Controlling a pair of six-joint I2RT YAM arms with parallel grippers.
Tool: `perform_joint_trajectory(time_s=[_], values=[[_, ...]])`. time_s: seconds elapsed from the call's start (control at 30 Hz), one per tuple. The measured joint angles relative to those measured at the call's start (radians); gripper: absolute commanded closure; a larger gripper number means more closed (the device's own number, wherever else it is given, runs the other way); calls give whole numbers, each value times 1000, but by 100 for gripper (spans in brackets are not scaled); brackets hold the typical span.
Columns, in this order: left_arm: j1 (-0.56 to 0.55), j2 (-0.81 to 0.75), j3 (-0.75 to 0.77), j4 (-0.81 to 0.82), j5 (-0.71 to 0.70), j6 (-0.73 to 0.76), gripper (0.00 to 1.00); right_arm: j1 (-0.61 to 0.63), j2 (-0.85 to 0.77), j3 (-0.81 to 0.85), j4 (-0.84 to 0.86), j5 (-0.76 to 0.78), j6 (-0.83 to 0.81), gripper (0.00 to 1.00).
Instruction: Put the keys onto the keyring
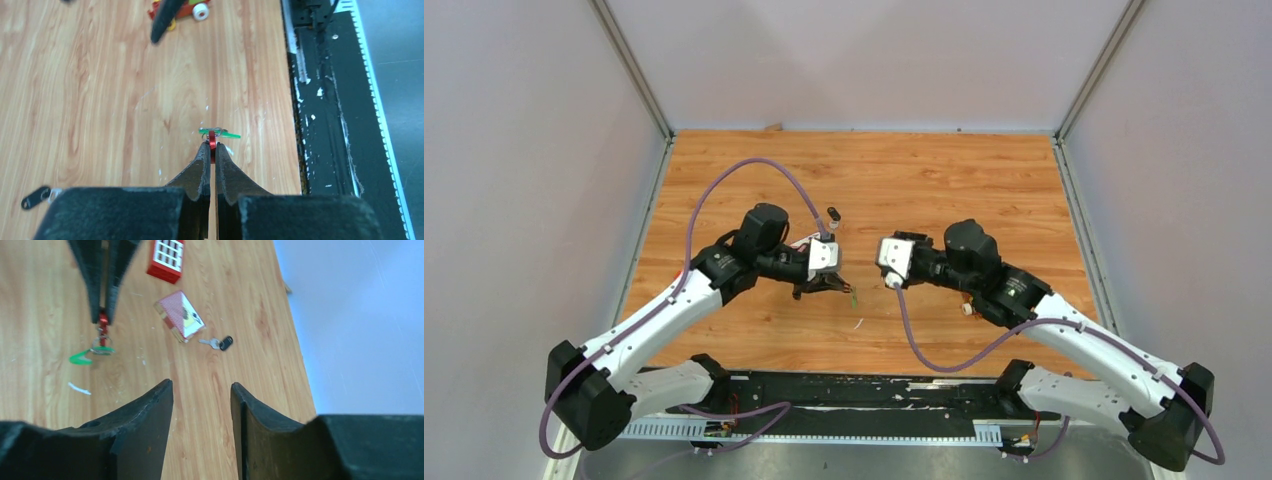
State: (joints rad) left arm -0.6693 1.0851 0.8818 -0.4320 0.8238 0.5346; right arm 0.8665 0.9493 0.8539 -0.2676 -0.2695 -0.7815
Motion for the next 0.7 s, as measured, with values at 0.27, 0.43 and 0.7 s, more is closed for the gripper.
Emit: perform_joint_trajectory(time_s=[0.27, 0.43, 0.7], values=[[96, 15, 31, -171, -104, 44, 100, -134, 168, 84, 27, 91, 175, 42], [103, -18, 29, -261, -206, 71, 100, -161, 396, 243, 21, 108, 245, 42], [103, -124, -13, -338, -233, 120, 100, -173, 837, 567, -36, 51, 284, 48]])
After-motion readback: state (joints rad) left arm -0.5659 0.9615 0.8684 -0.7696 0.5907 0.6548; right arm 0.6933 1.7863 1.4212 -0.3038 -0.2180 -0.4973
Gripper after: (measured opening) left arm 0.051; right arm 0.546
